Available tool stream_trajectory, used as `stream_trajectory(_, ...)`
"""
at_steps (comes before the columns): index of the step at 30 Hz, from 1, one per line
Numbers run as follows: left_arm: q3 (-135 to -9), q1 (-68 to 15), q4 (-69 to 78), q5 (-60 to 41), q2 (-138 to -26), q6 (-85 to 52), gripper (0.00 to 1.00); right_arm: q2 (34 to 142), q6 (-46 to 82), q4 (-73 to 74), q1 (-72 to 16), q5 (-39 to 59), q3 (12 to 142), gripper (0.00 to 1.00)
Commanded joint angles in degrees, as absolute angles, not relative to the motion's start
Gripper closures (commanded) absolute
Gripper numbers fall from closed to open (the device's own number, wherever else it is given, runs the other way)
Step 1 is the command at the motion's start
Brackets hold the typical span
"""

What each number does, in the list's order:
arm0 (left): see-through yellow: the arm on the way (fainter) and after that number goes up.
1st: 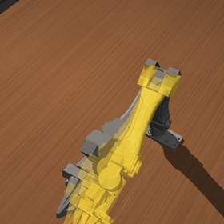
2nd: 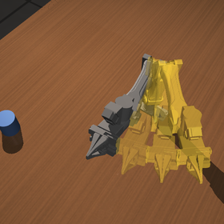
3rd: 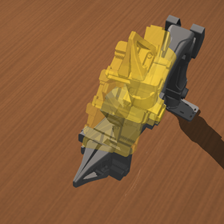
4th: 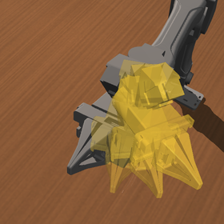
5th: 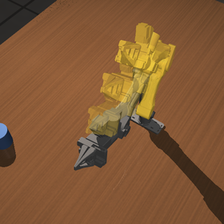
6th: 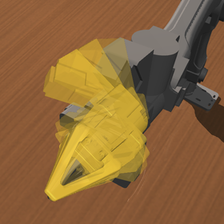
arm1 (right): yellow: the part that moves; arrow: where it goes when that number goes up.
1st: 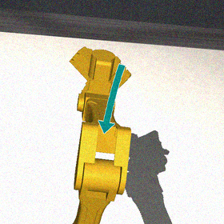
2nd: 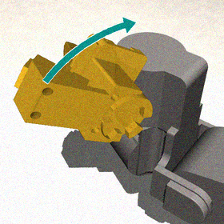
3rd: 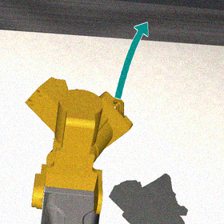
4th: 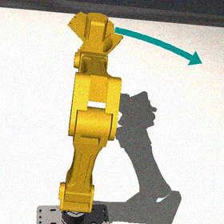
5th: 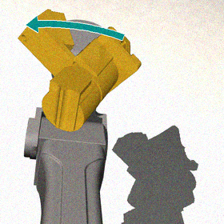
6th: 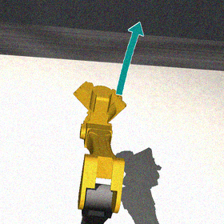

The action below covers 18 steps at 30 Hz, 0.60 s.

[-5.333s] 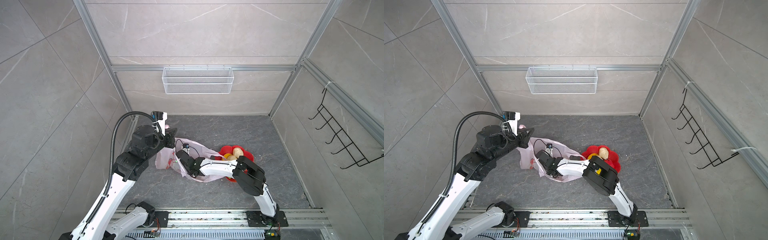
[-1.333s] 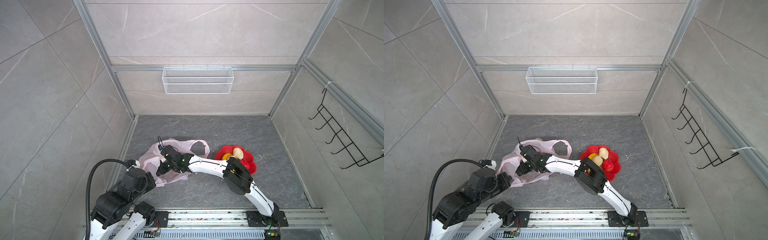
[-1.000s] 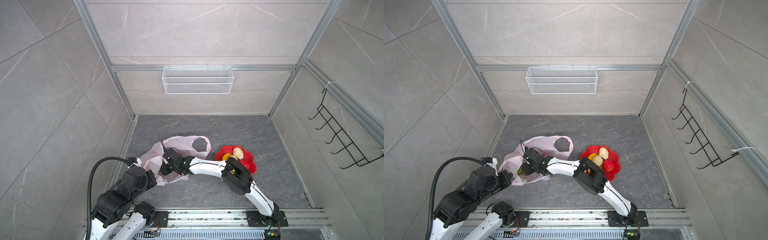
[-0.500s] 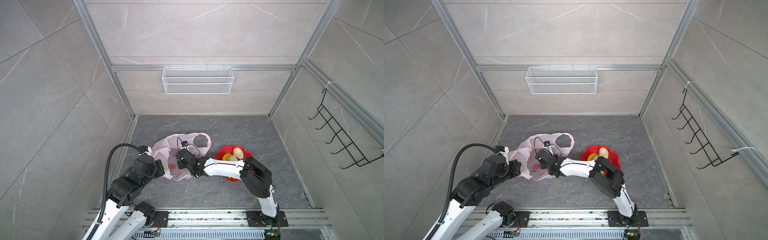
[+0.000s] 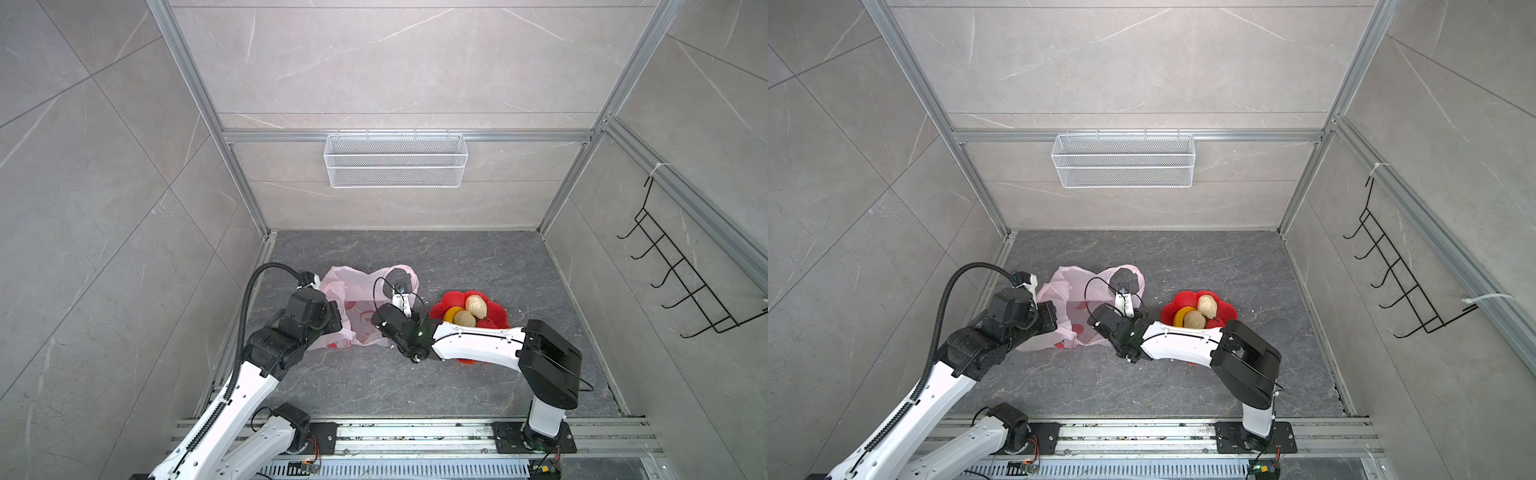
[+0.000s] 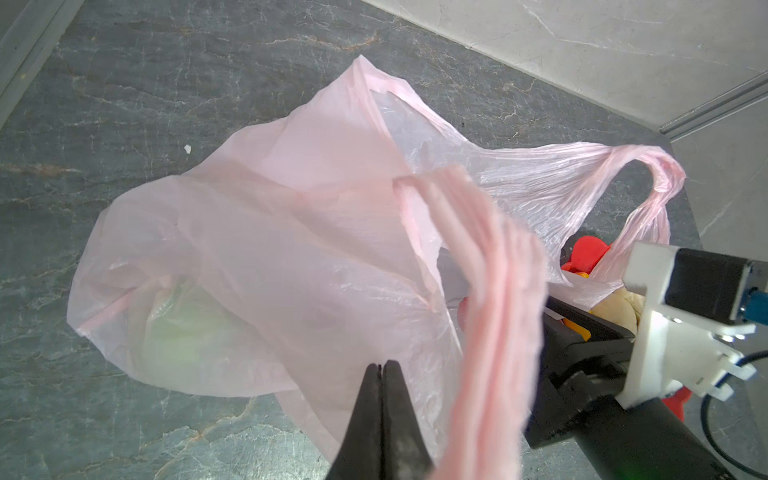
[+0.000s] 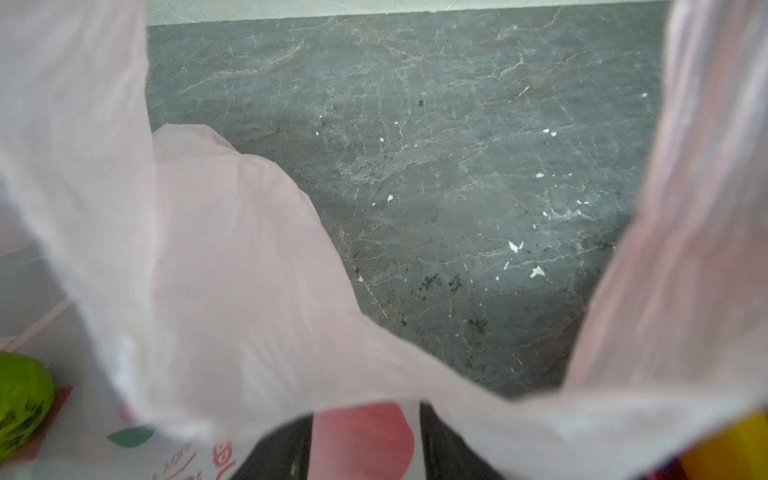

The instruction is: Take the fake fruits out of the plastic bag

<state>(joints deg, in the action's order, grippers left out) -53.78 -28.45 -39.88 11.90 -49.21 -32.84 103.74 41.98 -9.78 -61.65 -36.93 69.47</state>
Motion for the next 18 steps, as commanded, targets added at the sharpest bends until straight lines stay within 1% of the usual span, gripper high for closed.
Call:
stream_trajectory(1, -56.3, -28.0, -37.5, 13.2, -48.3, -29.9, 1.0, 98.1, 38.7, -10.7, -61.8, -32.3, 69.4, 0.48)
stream_trajectory(5, -55.5, -27.9, -39.2, 12.9, -46.0, -31.4, 1.0, 96.0, 34.5, -24.1, -60.9, -27.8, 77.2, 0.37)
stream_trajectory(6, -55.4, -27.9, -39.9, 12.9, -45.2, -31.8, 1.0, 96.0, 33.4, -26.8, -60.3, -25.8, 79.2, 0.33)
stream_trajectory(8, -54.9, -27.9, -41.2, 13.0, -43.2, -32.7, 1.0, 96.2, 31.3, -30.1, -58.4, -21.0, 82.4, 0.3)
stream_trajectory(11, -54.4, -27.9, -43.4, 13.2, -39.8, -33.6, 1.0, 97.4, 27.9, -32.1, -56.1, -16.3, 86.5, 0.27)
stream_trajectory(18, -52.7, -27.9, -46.2, 13.1, -34.9, -35.0, 1.0, 105.9, 17.7, -34.7, -54.2, -11.4, 97.3, 0.27)
